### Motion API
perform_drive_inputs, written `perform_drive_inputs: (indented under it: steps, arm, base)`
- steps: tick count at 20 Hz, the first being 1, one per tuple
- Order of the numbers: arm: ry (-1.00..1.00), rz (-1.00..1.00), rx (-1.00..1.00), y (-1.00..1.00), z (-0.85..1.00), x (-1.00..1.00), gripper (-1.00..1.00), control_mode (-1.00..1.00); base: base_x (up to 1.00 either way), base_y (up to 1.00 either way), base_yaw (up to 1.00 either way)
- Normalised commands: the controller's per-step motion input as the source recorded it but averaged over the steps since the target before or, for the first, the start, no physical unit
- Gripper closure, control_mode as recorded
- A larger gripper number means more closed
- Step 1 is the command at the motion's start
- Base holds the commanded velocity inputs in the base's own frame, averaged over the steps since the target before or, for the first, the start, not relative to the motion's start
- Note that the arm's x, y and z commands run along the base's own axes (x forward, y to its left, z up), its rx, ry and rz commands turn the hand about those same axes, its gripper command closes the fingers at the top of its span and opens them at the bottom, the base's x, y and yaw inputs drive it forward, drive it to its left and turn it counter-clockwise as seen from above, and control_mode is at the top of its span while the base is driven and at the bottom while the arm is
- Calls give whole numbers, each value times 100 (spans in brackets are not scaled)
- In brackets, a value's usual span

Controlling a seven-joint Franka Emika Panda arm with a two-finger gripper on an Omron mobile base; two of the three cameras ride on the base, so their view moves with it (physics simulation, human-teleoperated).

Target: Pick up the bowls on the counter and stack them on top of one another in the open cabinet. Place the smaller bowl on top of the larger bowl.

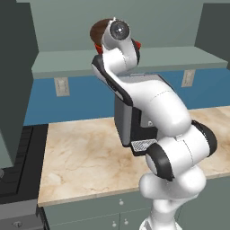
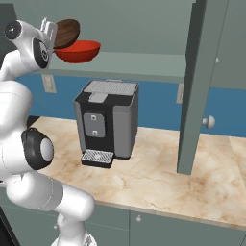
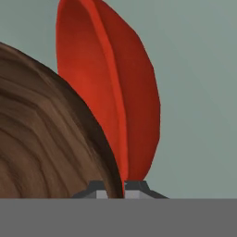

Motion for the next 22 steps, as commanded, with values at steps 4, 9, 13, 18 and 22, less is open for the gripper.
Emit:
perform_drive_inputs:
  steps: [4,9,13,18,22]
  arm:
    - [0,-3,4,0,-25,14,100,-100]
    - [2,-6,5,0,-21,11,100,-100]
    - [10,-8,6,-6,-39,-3,100,-100]
    - [7,-6,4,-11,-45,-21,100,-100]
    - [2,-7,8,-9,-20,-2,100,-100]
  base:
    - [0,0,0]
    - [0,0,0]
    - [0,0,0]
    - [0,0,0]
    - [0,0,0]
